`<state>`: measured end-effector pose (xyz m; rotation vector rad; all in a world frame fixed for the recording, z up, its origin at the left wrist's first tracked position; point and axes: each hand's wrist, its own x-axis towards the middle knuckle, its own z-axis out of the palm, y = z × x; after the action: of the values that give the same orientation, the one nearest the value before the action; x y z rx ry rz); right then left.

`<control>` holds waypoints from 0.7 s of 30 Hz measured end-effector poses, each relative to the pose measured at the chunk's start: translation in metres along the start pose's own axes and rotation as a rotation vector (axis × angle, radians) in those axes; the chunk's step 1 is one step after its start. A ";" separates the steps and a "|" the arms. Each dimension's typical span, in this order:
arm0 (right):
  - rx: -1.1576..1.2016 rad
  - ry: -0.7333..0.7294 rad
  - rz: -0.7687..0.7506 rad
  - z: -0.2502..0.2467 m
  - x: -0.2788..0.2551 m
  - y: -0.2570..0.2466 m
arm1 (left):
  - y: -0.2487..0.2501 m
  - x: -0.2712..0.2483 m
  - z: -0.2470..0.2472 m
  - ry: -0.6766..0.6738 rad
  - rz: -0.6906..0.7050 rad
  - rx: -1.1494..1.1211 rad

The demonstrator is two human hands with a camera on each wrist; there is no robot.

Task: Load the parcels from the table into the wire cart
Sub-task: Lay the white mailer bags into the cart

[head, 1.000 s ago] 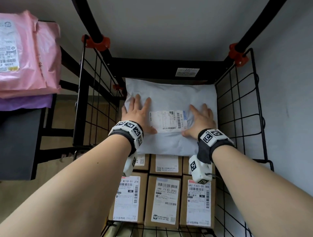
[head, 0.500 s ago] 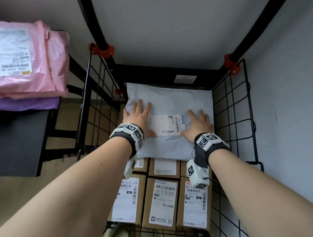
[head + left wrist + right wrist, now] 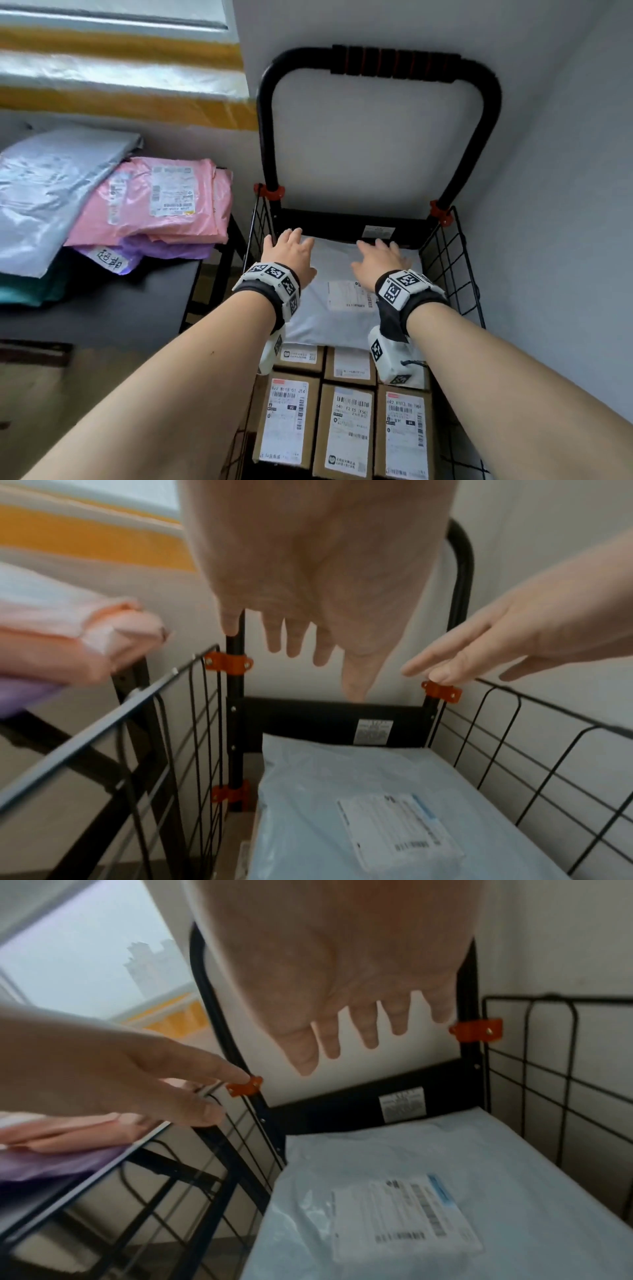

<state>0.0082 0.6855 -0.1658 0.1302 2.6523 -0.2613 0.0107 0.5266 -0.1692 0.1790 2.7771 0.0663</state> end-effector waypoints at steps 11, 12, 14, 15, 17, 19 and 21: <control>-0.093 0.188 -0.127 -0.042 -0.140 -0.150 | -0.105 -0.136 -0.076 0.288 -0.015 0.032; -0.095 0.198 -0.142 -0.042 -0.152 -0.166 | -0.119 -0.150 -0.080 0.299 -0.028 0.036; -0.093 0.223 -0.176 -0.040 -0.177 -0.201 | -0.148 -0.176 -0.088 0.294 -0.050 0.048; -0.095 0.236 -0.189 -0.039 -0.189 -0.218 | -0.163 -0.189 -0.092 0.285 -0.058 0.057; -0.106 0.248 -0.214 -0.035 -0.209 -0.251 | -0.191 -0.213 -0.099 0.281 -0.077 0.065; -0.122 0.257 -0.233 -0.030 -0.225 -0.281 | -0.218 -0.233 -0.103 0.313 -0.098 0.071; -0.135 0.251 -0.251 -0.026 -0.241 -0.309 | -0.243 -0.251 -0.104 0.337 -0.119 0.078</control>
<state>0.1678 0.3775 0.0180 -0.2301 2.9267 -0.1536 0.1786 0.2499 -0.0018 0.0225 3.1217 -0.0474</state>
